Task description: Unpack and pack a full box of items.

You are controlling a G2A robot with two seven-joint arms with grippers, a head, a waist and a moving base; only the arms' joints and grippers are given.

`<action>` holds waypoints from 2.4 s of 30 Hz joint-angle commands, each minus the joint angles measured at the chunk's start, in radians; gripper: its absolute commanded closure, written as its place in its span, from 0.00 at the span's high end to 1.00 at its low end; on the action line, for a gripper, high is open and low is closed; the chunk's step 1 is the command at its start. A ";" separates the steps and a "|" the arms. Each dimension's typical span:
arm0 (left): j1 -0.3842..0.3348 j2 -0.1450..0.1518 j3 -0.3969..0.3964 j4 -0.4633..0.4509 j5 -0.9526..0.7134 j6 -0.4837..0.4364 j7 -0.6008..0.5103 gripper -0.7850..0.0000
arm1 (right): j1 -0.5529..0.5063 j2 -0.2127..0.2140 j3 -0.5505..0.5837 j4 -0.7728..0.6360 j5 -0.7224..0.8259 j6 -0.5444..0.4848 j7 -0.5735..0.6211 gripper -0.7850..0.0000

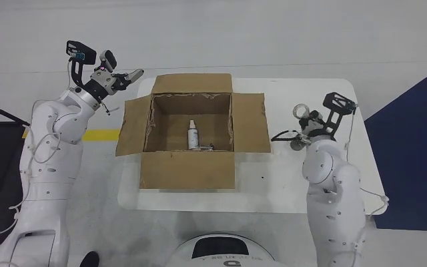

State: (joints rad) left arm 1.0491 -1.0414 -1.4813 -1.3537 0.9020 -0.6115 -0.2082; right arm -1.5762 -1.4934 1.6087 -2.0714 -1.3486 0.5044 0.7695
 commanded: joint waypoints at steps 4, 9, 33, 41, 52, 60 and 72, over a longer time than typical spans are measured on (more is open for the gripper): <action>0.000 0.000 0.000 0.000 0.000 0.000 0.000 1.00 | -0.023 0.003 0.144 0.083 0.121 0.019 -0.027 0.00; 0.000 0.000 0.000 0.000 0.000 0.000 0.000 1.00 | -0.018 0.010 0.189 0.169 0.099 0.027 0.000 0.00; 0.000 0.000 0.000 0.000 0.000 0.000 0.000 1.00 | 0.117 0.029 0.129 0.358 -0.158 0.053 0.352 0.31; 0.000 0.000 0.000 0.000 0.000 0.000 0.000 1.00 | 0.032 0.016 0.101 0.068 -0.004 0.021 0.172 0.44; 0.000 0.000 0.000 0.000 0.000 0.000 0.000 1.00 | 0.213 0.015 -0.183 0.082 0.217 -0.405 0.157 0.47; 0.000 0.000 0.000 0.000 0.000 0.000 0.000 1.00 | 0.489 -0.015 -0.452 0.378 0.319 -0.497 0.213 0.47; 0.000 0.000 0.000 0.000 0.000 0.000 0.000 1.00 | 0.698 -0.081 -0.711 0.780 0.435 -0.415 0.255 0.47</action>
State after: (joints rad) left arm 1.0491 -1.0414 -1.4813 -1.3537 0.9020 -0.6115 -0.2082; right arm -0.8894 -1.5690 0.9154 -1.3280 -0.9230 0.0841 1.0284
